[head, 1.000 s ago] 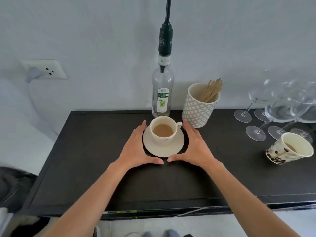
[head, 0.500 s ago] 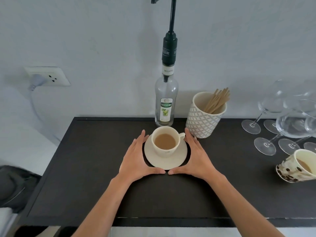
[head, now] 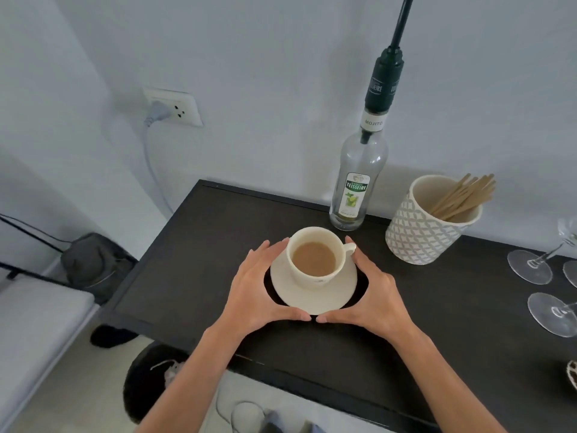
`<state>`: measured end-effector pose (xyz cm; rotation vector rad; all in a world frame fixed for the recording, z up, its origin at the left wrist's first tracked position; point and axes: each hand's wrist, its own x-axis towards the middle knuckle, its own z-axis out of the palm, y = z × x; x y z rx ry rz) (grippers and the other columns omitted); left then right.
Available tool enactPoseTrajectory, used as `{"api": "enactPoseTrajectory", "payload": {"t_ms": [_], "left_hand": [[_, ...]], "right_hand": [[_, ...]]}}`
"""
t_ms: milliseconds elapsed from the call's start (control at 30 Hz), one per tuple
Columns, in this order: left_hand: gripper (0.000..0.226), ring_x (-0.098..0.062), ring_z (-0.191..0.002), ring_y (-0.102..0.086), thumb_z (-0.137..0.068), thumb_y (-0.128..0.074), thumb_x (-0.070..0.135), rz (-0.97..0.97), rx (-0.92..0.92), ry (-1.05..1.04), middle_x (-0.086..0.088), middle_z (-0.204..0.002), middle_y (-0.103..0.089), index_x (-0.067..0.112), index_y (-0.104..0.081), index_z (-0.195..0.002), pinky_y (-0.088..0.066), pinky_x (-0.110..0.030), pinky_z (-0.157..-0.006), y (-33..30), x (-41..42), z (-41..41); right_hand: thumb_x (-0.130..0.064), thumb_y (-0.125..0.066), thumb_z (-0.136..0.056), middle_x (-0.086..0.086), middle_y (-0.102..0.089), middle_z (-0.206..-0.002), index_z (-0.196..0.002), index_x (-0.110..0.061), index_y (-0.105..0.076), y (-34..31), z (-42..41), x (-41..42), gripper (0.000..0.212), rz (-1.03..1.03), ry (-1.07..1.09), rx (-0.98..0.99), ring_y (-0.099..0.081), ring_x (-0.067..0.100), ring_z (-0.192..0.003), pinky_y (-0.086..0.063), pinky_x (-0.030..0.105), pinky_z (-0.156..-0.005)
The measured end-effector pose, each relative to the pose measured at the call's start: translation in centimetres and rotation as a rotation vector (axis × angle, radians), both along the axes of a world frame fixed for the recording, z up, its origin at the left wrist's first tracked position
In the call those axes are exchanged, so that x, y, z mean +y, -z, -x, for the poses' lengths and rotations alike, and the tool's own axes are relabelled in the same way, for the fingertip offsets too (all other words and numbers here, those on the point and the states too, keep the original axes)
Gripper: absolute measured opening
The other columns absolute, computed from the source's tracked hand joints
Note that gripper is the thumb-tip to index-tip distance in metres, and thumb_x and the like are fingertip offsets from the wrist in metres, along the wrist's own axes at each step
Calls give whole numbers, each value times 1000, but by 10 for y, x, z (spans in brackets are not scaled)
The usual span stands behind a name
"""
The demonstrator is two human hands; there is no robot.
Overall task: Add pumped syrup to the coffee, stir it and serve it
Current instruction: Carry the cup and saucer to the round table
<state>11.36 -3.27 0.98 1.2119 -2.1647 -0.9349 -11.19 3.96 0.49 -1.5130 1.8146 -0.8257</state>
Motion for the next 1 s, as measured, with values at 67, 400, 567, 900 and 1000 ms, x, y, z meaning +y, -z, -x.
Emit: {"api": "enactPoseTrajectory", "payload": {"t_ms": [67, 400, 567, 900, 1000], "left_hand": [[108, 25, -133, -4, -44, -90, 62, 36, 11, -61, 55, -133, -24, 54, -33, -136, -7, -37, -118, -4, 8, -19], [109, 3, -144, -16, -44, -87, 69, 139, 48, -417, 27, -147, -39, 43, -41, -140, -20, -54, -118, -41, 54, -144], [111, 2, -144, -18, -43, -88, 68, 180, 43, -588, 24, -146, -41, 38, -44, -140, -24, -54, -116, -53, 89, -231], [113, 7, -142, -17, -40, -91, 61, 206, 4, -919, 45, -135, -29, 36, -46, -140, -22, -49, -118, -65, 225, -439], [111, 2, -143, -21, -40, -91, 63, 234, -14, -1006, 33, -140, -40, 37, -47, -138, -26, -50, -117, -66, 269, -503]], "right_hand": [[-66, -93, -36, -21, -44, -150, -153, -50, -13, -9, -14, -3, 142, 22, -64, -15, -35, 16, -147, -32, 51, -119], [-65, -93, -37, -20, -36, -157, -152, -50, -20, -58, -128, -33, 137, 153, -423, -53, -24, 7, -151, -23, 48, -124], [-56, -97, -39, -25, -51, -143, -149, -50, -29, -74, -220, -39, 130, 202, -622, -109, -38, -8, -138, -31, 19, -116], [-63, -95, -37, -35, -49, -138, -152, -44, -30, -77, -461, 15, 133, 253, -995, -167, -45, -14, -126, -36, 3, -94], [-57, -97, -37, -43, -47, -134, -152, -39, -34, -78, -535, 42, 132, 263, -1088, -217, -42, -21, -125, -33, -3, -93]]}}
